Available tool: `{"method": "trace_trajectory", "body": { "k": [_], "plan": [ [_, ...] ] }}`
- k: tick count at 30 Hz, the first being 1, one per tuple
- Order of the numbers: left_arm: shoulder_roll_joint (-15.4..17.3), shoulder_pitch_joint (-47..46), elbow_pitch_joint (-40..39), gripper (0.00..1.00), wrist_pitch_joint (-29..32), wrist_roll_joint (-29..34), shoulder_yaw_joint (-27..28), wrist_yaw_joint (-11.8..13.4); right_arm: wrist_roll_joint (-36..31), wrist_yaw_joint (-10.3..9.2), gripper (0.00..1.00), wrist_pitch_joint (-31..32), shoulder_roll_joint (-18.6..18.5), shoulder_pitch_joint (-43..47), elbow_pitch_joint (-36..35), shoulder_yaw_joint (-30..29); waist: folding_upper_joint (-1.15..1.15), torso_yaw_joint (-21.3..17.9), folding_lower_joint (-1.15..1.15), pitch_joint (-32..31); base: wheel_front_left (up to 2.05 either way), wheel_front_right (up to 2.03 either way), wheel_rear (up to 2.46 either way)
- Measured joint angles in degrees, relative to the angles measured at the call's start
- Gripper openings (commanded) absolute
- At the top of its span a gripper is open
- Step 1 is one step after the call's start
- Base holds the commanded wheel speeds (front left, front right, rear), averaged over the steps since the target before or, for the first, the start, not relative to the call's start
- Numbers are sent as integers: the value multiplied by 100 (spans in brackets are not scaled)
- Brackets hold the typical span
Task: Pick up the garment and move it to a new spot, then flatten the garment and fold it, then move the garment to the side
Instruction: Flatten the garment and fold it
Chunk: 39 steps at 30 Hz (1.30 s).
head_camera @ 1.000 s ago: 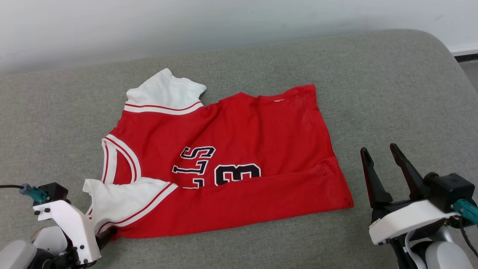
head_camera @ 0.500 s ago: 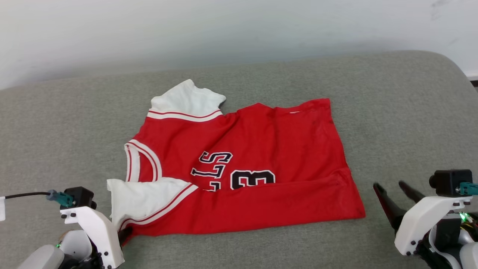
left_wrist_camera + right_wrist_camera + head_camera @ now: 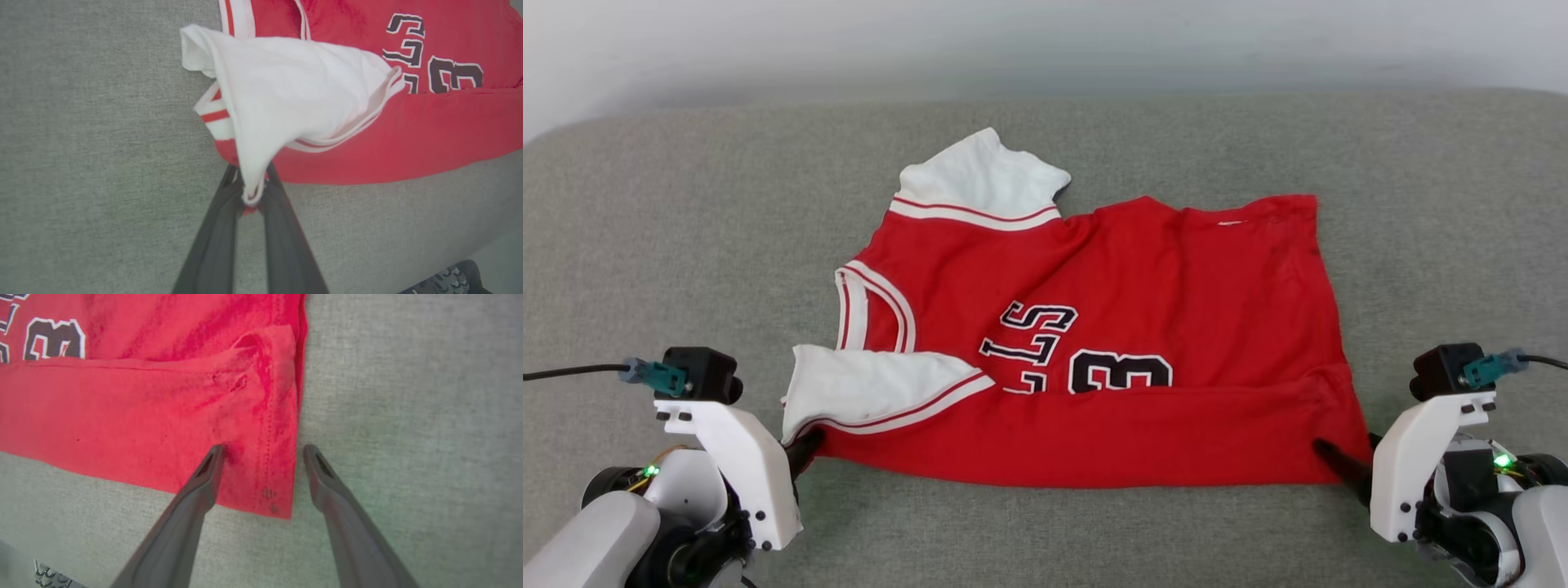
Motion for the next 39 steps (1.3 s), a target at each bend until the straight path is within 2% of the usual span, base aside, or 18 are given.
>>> {"method": "trace_trajectory", "body": {
  "k": [4,5,6,7,13,21,26,31,35,38,39],
  "plan": [
    [-2,-3,-92,0,48,4,-11,81,47,0,100,130,55,-229,357,34,0,81,0,138,0,0,0],
    [-9,-3,-97,0,46,7,-12,88,67,0,82,163,59,-280,419,46,0,96,0,160,0,0,0],
    [-19,-3,-99,0,46,7,-15,92,108,-1,27,185,63,-312,479,55,0,106,0,174,0,0,0],
    [-29,-3,-103,0,45,5,-20,102,119,-1,0,187,60,-340,510,76,0,112,0,180,0,0,0],
    [-82,54,-62,0,47,-138,1,108,235,-1,0,114,-2,-437,610,274,0,93,0,63,0,0,0],
    [-102,361,-71,0,42,-237,-25,188,371,-1,0,66,-180,-369,532,534,0,46,0,-417,0,0,0],
    [-93,745,-92,0,94,-366,-82,293,464,0,0,44,-257,-78,528,702,0,31,-1,-859,0,0,0],
    [52,1123,-280,0,93,-449,-56,463,604,-1,0,53,-363,272,357,721,0,33,-2,-1267,0,0,0],
    [155,1421,-400,0,136,-546,-51,588,650,0,0,176,-404,628,188,664,0,22,-2,-1442,0,0,0],
    [107,1591,-385,0,132,-608,-88,605,649,-1,0,212,-367,865,103,615,0,-24,-2,-1453,0,0,0],
    [40,1596,-347,11,138,-660,-103,594,638,-1,1,200,-352,925,102,612,0,-36,-2,-1443,0,0,0]
  ]
}}
